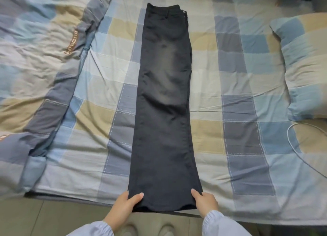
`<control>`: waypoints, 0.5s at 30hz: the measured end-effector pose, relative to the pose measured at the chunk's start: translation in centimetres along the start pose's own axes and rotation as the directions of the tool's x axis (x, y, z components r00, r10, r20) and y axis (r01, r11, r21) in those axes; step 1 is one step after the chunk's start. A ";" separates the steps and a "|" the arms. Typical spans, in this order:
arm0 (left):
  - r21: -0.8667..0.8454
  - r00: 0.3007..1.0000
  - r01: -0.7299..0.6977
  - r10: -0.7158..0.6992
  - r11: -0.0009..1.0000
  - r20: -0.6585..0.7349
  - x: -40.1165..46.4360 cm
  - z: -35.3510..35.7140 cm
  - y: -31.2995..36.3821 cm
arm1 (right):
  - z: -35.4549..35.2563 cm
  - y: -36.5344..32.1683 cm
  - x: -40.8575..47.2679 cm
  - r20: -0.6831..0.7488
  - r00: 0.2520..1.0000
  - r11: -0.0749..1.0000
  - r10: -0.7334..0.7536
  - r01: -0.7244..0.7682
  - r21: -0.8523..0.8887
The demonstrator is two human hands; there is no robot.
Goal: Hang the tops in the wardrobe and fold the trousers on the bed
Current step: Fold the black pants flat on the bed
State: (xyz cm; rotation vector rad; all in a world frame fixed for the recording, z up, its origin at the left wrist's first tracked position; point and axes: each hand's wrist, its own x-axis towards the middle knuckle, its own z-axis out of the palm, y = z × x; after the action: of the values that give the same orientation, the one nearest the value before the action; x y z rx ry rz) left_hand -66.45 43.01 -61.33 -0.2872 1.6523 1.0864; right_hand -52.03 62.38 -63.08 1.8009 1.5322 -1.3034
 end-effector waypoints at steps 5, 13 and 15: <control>0.095 0.936 -0.234 0.251 0.967 -0.245 -1.3 -0.3 0.1 | -0.4 0.2 -2.8 -0.228 0.965 0.956 -0.127 0.180 0.232; 0.235 0.912 0.156 -0.049 0.959 -0.407 1.9 -0.5 -2.9 | 3.3 2.9 -0.1 0.010 0.995 0.995 0.102 -0.102 -0.009; 0.316 0.927 0.145 -0.018 0.938 -0.374 2.3 -1.5 -3.2 | 3.0 2.2 -0.1 -0.008 0.994 0.988 0.108 -0.109 -0.109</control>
State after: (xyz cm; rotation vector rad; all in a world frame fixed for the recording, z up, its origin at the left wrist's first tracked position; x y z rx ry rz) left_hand -66.12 40.85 -64.91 -0.3442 2.1074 0.6906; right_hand -51.09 59.25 -64.94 1.7904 1.4555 -1.1448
